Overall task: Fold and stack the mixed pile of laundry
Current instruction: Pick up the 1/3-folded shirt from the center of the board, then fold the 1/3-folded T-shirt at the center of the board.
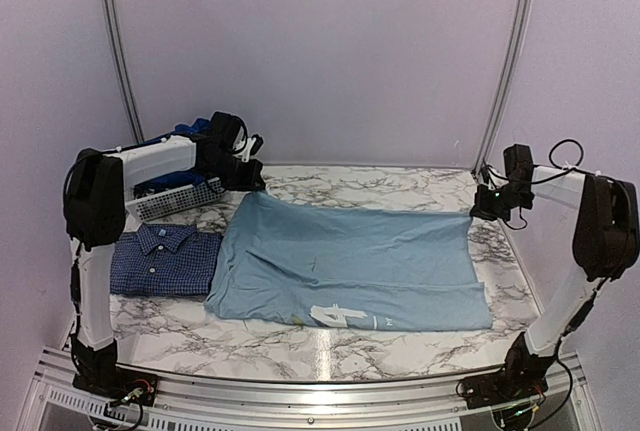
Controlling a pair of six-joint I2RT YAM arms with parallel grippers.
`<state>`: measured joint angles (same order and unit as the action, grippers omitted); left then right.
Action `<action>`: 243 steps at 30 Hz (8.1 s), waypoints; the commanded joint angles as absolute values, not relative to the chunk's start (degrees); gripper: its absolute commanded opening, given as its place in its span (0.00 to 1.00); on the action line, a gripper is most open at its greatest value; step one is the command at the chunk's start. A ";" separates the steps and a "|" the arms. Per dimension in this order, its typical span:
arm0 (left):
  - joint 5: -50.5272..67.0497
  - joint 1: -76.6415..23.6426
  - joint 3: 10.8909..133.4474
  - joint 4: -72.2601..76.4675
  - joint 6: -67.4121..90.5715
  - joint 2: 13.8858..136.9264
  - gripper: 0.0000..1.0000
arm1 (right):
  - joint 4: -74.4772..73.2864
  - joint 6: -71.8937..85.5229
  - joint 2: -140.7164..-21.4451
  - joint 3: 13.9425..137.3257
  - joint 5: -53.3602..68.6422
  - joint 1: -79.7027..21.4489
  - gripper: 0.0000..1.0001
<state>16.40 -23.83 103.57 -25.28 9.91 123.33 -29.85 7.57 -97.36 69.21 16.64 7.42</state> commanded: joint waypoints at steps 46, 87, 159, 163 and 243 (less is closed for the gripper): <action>12.97 -31.90 57.72 -12.68 7.27 99.76 0.00 | -35.12 14.84 -85.11 48.48 7.94 8.00 0.00; 8.22 -42.20 70.79 -15.86 15.73 111.25 0.60 | -31.59 11.07 -100.54 55.84 13.07 14.14 0.40; 12.79 -58.97 53.11 -9.42 -11.01 94.96 0.28 | -21.57 12.32 -91.23 56.34 42.29 -26.50 0.48; 14.51 -58.89 52.98 -9.63 -11.68 93.64 0.23 | -19.03 14.18 -96.10 59.55 43.08 -33.92 0.42; 4.70 -50.54 62.57 -15.71 29.58 102.72 0.98 | -36.32 6.31 -98.14 56.14 17.04 -7.38 0.44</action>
